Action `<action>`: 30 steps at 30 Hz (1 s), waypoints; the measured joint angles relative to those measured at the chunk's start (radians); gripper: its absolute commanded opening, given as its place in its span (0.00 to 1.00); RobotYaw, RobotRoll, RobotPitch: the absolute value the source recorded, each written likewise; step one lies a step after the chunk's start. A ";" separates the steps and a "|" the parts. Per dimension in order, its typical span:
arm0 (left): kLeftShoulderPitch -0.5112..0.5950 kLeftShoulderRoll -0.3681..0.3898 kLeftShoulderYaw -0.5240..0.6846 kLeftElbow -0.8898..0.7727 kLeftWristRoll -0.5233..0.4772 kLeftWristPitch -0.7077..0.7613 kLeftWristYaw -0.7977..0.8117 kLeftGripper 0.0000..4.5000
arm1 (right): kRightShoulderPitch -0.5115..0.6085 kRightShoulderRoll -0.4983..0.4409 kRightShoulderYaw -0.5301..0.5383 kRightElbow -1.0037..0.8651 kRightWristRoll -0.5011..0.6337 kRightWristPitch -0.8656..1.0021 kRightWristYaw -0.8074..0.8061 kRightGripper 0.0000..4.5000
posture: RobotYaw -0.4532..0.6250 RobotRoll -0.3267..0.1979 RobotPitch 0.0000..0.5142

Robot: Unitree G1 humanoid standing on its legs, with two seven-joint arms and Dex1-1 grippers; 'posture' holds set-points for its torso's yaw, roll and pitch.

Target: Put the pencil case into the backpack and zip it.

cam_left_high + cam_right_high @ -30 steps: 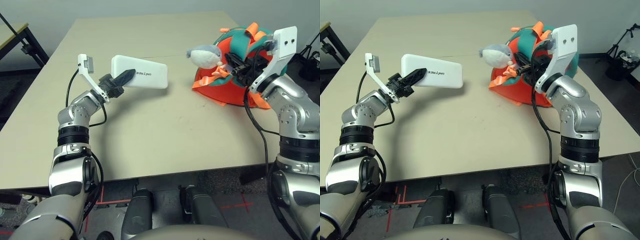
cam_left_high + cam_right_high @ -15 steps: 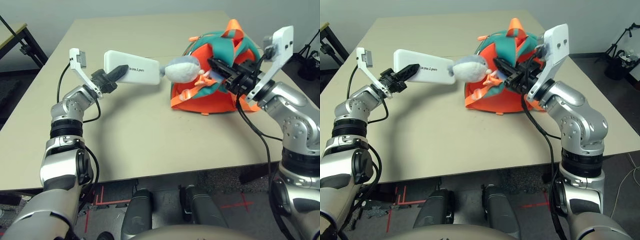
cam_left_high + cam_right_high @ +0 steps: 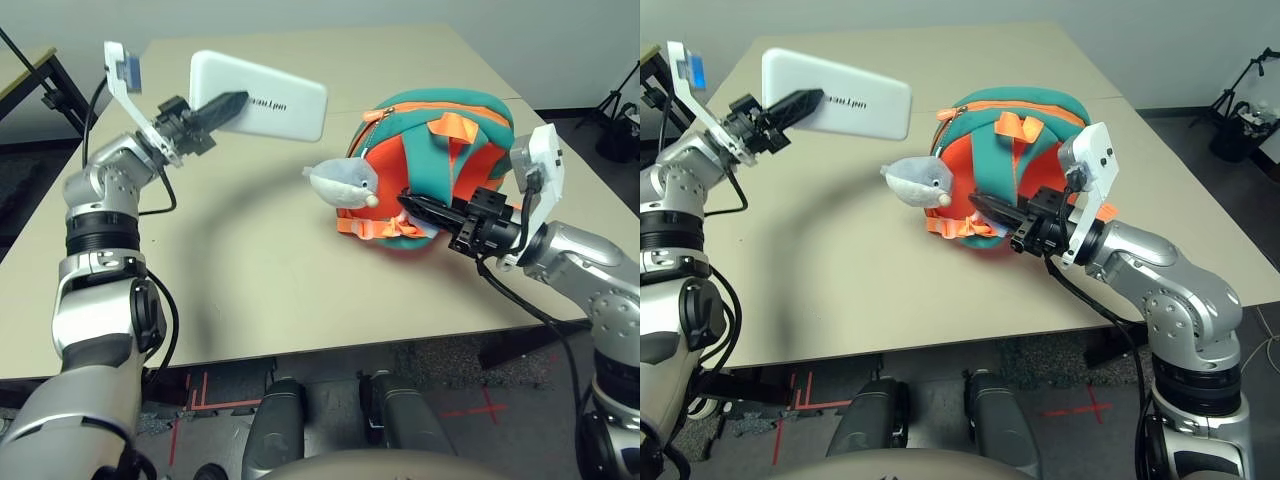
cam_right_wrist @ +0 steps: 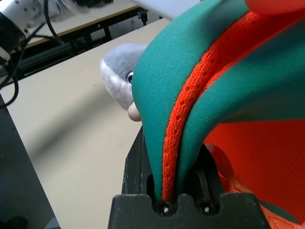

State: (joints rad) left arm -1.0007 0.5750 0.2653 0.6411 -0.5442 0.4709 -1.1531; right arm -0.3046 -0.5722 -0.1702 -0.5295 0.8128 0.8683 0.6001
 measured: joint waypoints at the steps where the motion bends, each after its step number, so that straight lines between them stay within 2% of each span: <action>1: -0.001 -0.004 -0.012 -0.017 -0.001 0.000 -0.023 0.30 | 0.000 -0.005 0.001 0.008 -0.003 -0.006 0.006 0.04 | 0.46 0.62 0.15; 6: -0.002 -0.003 -0.080 -0.083 -0.001 0.004 -0.133 0.30 | 0.000 -0.018 0.003 0.033 -0.017 -0.028 0.023 0.04 | 0.46 0.62 0.14; 12: -0.011 0.055 -0.128 -0.084 0.013 0.000 -0.239 0.30 | 0.000 -0.041 0.004 0.061 -0.038 -0.046 0.040 0.04 | 0.46 0.62 0.12; 20: -0.014 0.090 -0.148 -0.077 0.040 -0.021 -0.287 0.30 | -0.014 -0.050 0.009 0.081 -0.049 -0.058 0.060 0.04 | 0.47 0.62 0.11; 23: -0.012 0.085 -0.150 -0.081 0.040 -0.022 -0.287 0.30 | -0.021 -0.050 0.015 0.091 -0.050 -0.061 0.064 0.04 | 0.48 0.62 0.11; 30: -0.008 -0.005 -0.183 -0.079 0.065 -0.077 -0.274 0.30 | -0.033 -0.051 0.030 0.103 -0.063 -0.066 0.069 0.04 | 0.46 0.62 0.10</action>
State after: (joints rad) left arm -1.0088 0.5698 0.0826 0.5618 -0.4788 0.3939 -1.4276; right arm -0.3377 -0.6229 -0.1397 -0.4267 0.7494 0.8023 0.6687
